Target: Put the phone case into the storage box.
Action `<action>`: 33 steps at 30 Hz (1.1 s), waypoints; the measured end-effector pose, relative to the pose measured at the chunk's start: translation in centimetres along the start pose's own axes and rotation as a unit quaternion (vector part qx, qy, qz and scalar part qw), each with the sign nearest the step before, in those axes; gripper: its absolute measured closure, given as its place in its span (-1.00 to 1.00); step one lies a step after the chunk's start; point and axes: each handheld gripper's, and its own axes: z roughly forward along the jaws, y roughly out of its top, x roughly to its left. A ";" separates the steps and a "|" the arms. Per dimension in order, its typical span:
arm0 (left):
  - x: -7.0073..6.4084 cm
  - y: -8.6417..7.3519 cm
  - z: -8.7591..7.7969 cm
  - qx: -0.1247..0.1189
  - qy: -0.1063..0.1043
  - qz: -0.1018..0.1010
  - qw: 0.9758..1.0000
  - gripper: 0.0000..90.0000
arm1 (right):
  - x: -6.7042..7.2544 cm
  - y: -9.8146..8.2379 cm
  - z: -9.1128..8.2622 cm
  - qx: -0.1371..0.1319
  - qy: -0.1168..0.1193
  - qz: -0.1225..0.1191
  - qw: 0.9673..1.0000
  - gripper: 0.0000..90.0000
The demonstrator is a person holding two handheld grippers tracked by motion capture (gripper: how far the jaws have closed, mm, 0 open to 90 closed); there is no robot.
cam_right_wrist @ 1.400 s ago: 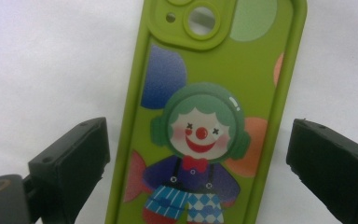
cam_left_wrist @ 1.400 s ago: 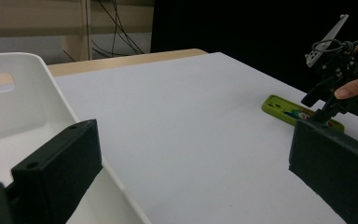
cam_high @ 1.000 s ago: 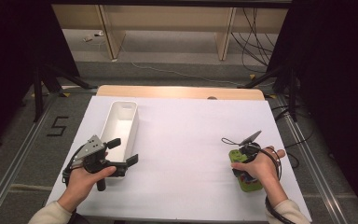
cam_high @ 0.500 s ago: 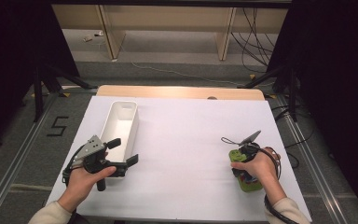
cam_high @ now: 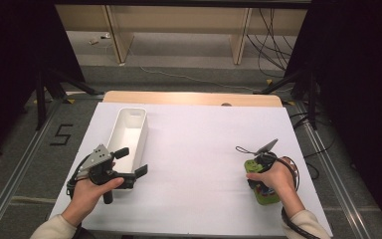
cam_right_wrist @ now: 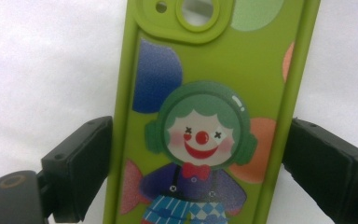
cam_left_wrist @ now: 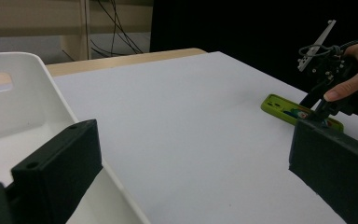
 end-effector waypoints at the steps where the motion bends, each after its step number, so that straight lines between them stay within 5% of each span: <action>1: 0.0 0.0 0.0 0.000 0.000 0.000 1.000 -0.96 | 0.0 0.0 0.0 0.000 0.001 0.000 1.000 -0.74; 33: 0.0 0.0 0.0 -0.001 0.001 0.000 1.000 -0.96 | -0.2 0.0 -0.3 -0.002 0.004 0.018 1.000 -0.64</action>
